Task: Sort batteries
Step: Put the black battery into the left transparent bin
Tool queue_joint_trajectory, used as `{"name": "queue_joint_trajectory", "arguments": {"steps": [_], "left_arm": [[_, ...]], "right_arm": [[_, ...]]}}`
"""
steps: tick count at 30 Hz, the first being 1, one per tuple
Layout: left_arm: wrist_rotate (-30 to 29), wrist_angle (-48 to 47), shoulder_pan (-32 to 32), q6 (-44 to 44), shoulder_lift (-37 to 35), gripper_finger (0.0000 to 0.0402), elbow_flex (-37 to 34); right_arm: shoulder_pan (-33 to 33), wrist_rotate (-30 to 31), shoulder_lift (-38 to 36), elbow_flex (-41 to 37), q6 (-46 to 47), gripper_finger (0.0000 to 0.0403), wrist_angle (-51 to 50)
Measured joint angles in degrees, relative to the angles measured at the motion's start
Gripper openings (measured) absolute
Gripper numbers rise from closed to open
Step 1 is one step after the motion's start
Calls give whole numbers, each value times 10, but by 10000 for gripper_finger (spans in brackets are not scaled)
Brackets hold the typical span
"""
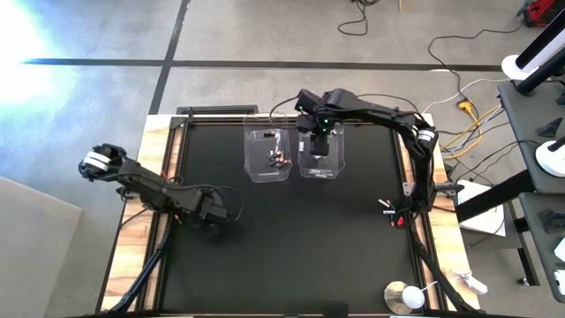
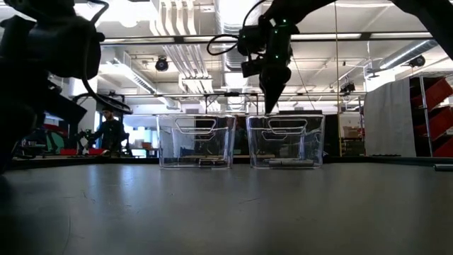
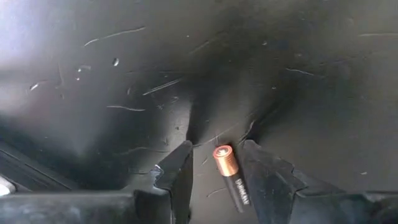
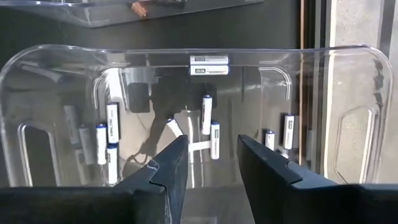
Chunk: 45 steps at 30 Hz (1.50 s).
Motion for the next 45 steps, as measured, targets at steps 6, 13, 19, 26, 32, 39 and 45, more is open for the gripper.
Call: {"name": "queue_joint_trajectory", "arguments": {"steps": [6,13,19,26,32,39,45], "left_arm": [[3,-6,-2,17,25,116,16],[47,-5,-2,-1,18,115,33],[74,-5,-3,-12,17,115,38],[73,3,-3,-39,16,115,7],[73,18,-4,-45,16,115,-5],[71,27,-4,-46,16,85,-7],[66,35,-5,-64,16,13,-7]], "right_arm": [[0,0,-13,4,1,118,-7],[0,0,-14,4,0,112,-10],[0,0,-14,4,-1,123,-9],[0,0,-14,4,5,135,-10],[0,0,-14,4,5,132,-11],[0,0,-14,4,2,118,-12],[5,0,-21,38,5,115,-12]]}}
